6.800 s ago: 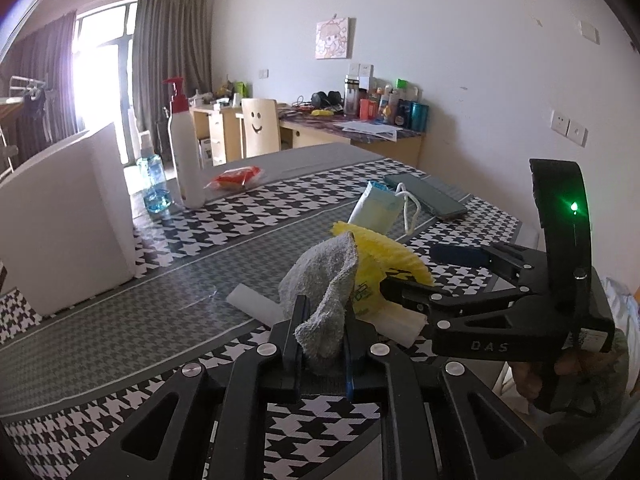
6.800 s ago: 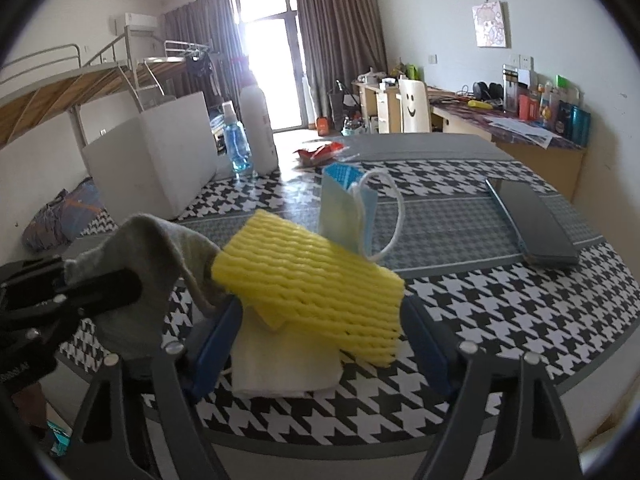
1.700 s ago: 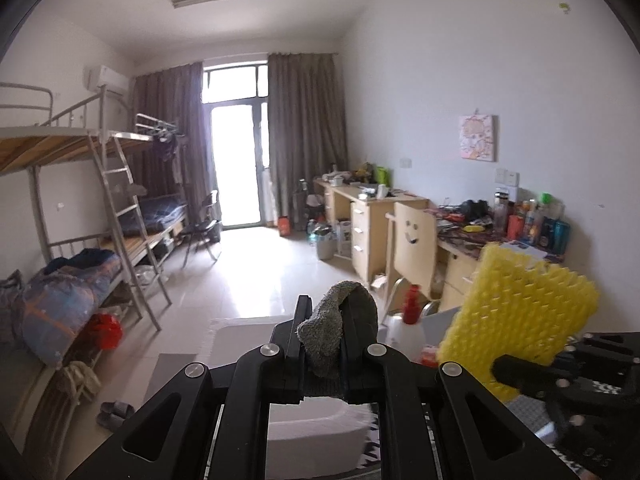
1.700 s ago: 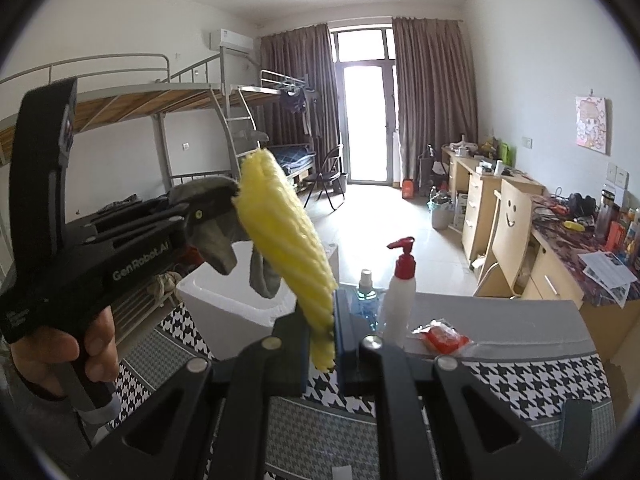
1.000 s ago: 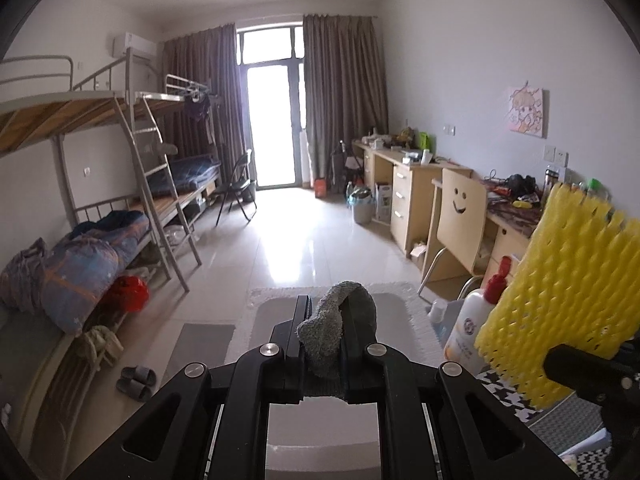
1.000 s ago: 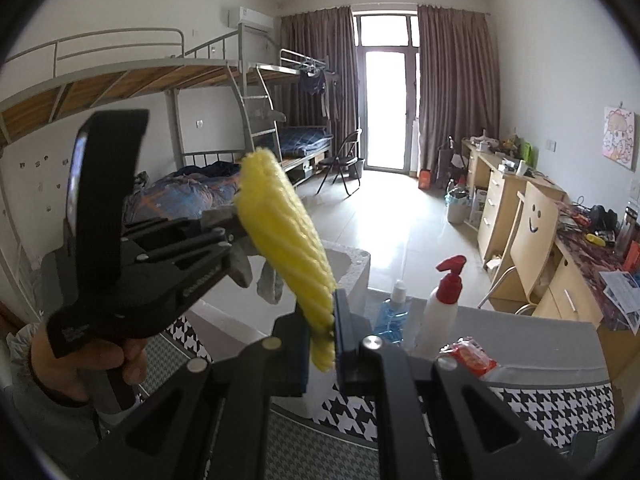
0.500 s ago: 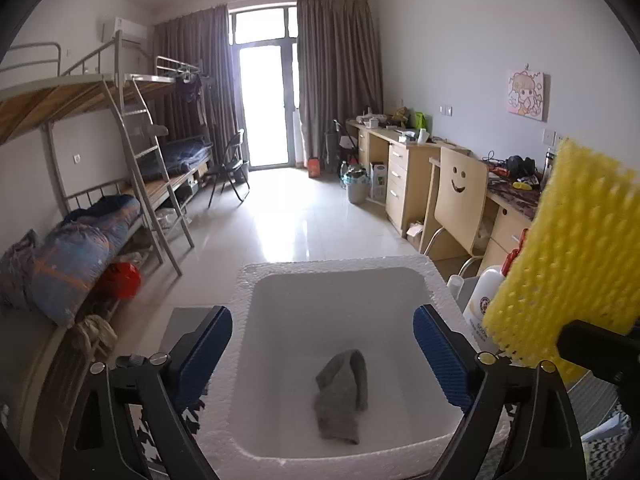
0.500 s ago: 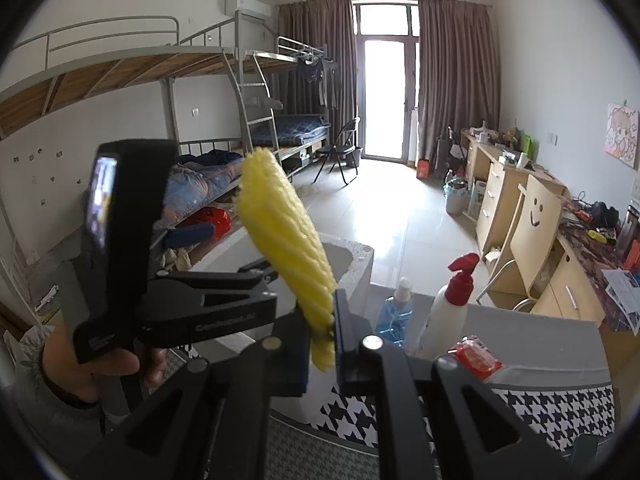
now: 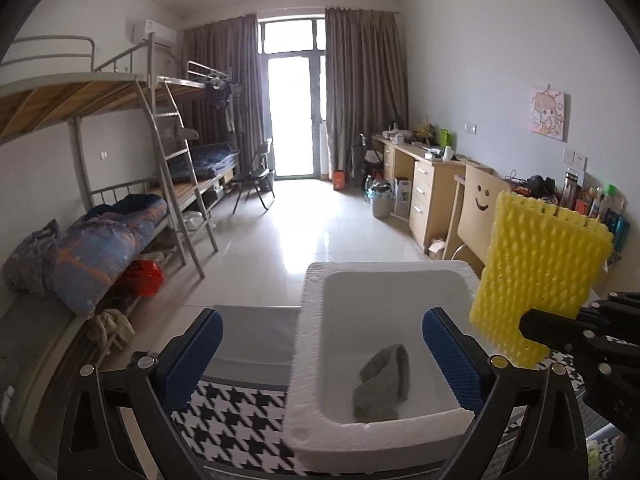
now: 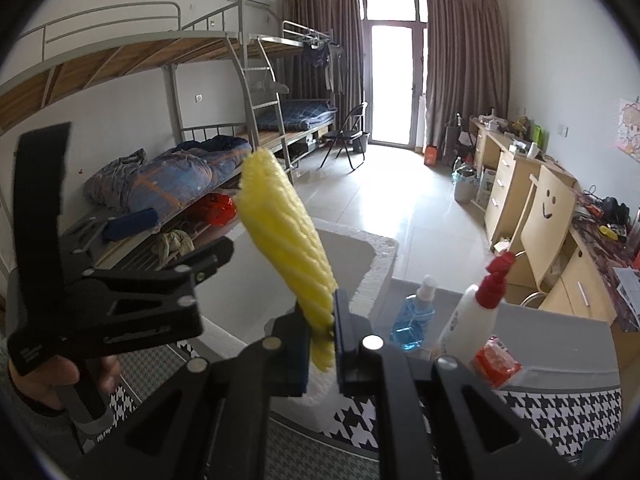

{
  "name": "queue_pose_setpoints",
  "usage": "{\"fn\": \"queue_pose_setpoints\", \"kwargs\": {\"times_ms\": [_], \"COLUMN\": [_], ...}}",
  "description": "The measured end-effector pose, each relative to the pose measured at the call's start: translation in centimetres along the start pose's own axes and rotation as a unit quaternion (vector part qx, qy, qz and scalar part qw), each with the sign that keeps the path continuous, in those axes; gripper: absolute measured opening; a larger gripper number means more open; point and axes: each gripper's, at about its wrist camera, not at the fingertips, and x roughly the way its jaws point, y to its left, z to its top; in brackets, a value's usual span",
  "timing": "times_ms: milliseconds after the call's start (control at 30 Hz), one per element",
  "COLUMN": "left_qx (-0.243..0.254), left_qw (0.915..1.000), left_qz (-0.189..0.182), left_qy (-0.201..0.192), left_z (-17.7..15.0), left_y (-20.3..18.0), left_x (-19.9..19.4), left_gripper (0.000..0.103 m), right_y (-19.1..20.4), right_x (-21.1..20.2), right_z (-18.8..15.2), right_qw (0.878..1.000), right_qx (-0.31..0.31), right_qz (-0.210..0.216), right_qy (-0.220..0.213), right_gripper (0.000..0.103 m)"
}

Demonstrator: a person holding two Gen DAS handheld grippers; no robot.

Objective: Organize soft objects
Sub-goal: 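Lower the grey sock into the white foam box and open the left tool, then lower the yellow foam sleeve into the box and open the right tool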

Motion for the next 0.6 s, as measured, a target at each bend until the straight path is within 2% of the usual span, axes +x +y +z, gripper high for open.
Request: {"fn": "queue_pose_setpoints", "kwargs": {"times_ms": [600], "left_qx": [-0.018], "left_qw": [0.9996], "left_qz": [0.012], "left_qy": [-0.018], "left_z": [-1.7], "left_y": [2.3], "left_x": [-2.2], "left_gripper": [0.102], "right_y": [1.4], "right_x": [3.6], "right_z": [0.9], "right_qw": [0.999], "right_qx": [-0.002], "right_qz": [0.011], "right_qy": [0.037], "right_gripper": [0.013]}}
